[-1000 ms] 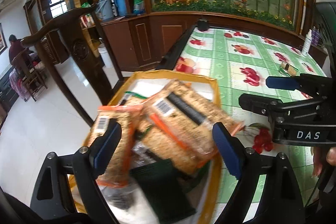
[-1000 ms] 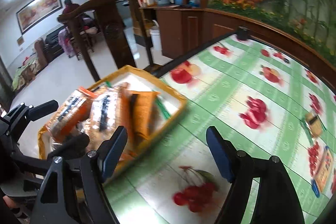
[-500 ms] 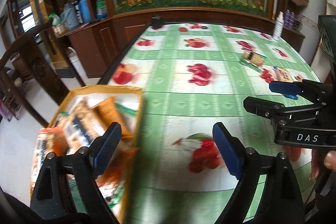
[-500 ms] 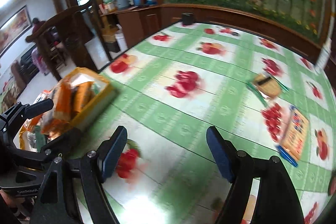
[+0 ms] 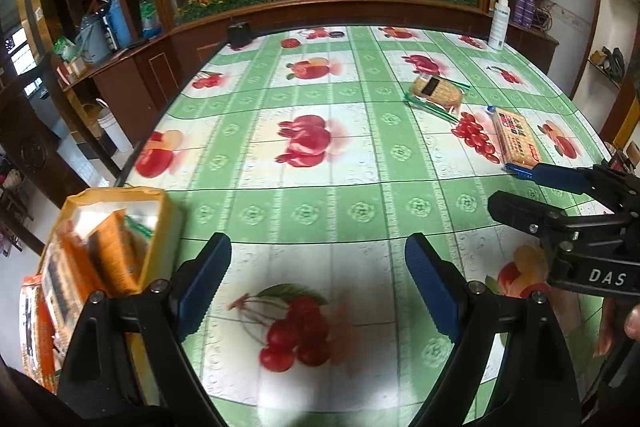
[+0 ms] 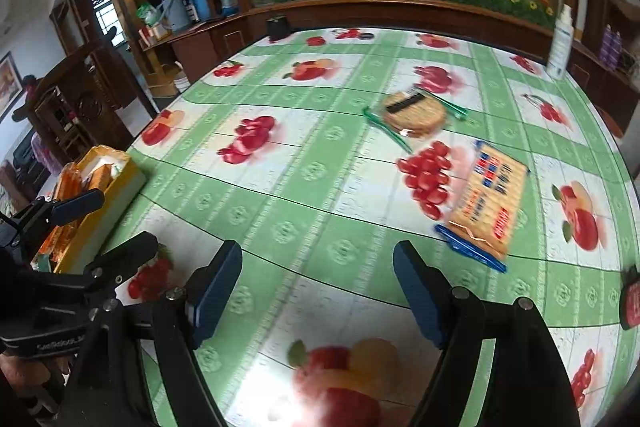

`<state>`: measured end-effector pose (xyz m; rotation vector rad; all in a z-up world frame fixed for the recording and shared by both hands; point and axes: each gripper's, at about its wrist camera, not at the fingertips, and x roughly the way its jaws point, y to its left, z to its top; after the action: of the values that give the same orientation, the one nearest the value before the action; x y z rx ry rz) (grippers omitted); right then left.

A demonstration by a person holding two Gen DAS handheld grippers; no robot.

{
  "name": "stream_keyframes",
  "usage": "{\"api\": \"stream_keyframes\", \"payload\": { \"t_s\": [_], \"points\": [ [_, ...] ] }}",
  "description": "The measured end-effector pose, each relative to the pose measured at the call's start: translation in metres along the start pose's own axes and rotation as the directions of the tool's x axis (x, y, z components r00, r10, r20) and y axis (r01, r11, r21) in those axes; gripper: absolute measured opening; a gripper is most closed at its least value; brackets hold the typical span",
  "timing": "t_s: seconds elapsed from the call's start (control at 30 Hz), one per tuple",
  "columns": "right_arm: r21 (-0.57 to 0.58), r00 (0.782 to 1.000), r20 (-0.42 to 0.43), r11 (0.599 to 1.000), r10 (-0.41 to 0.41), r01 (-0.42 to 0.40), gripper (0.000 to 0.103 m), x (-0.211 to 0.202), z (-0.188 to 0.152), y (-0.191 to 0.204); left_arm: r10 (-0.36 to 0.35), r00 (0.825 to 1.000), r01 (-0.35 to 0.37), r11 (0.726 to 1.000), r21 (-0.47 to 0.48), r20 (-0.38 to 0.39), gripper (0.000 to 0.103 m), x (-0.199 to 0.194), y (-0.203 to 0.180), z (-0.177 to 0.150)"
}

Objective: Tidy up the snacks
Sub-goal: 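Return both tools from the tray to the remaining snacks on the table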

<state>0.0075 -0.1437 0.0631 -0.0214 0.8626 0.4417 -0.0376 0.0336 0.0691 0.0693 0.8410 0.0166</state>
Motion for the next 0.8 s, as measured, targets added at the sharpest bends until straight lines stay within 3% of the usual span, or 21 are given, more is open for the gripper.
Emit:
{"api": "stream_keyframes", "payload": {
  "t_s": [0.43,0.8],
  "points": [
    [0.068,0.998,0.001,0.995,-0.070,0.070,0.079,-0.013,-0.004,-0.048,-0.072,0.997,0.071,0.997,-0.014,-0.024,0.089,0.020,-0.027,0.037],
    [0.139,0.993,-0.007,0.983,-0.117,0.117,0.079,-0.013,-0.002,-0.084,-0.129,0.988,0.131,0.991,0.019,-0.087,0.089,0.065,-0.064,0.087]
  ]
}}
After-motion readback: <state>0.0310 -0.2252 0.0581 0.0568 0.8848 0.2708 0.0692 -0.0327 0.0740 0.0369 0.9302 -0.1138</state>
